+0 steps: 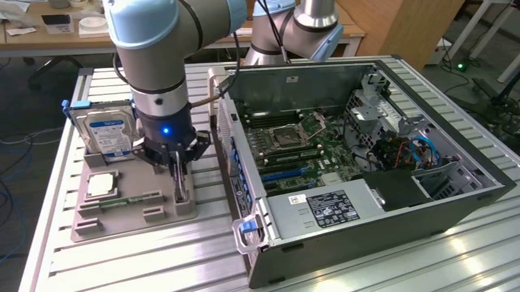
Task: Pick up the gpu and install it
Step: 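Pick up the gpu and move the gpu toward the slot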
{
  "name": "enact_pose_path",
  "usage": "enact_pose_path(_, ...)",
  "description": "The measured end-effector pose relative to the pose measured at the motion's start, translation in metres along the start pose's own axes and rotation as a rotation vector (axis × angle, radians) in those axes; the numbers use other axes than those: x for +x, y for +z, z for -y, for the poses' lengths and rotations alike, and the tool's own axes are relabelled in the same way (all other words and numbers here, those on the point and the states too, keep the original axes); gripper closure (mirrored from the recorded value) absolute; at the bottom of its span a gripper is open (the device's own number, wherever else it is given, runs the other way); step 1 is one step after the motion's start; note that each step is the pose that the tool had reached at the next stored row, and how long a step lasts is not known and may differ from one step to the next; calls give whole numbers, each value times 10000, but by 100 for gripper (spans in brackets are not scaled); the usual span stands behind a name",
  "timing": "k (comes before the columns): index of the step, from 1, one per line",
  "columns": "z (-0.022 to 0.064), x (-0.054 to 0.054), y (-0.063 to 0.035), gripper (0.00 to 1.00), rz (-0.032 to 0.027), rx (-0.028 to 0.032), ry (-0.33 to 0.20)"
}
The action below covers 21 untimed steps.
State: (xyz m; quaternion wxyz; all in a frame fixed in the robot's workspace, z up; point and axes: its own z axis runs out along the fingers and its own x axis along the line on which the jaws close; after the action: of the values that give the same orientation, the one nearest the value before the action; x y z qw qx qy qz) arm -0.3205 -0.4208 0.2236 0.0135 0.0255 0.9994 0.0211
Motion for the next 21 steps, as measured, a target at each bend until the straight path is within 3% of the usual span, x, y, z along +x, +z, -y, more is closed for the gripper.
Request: enact_pose_path(21,-41,-21,-949,72,-2,-36,2)
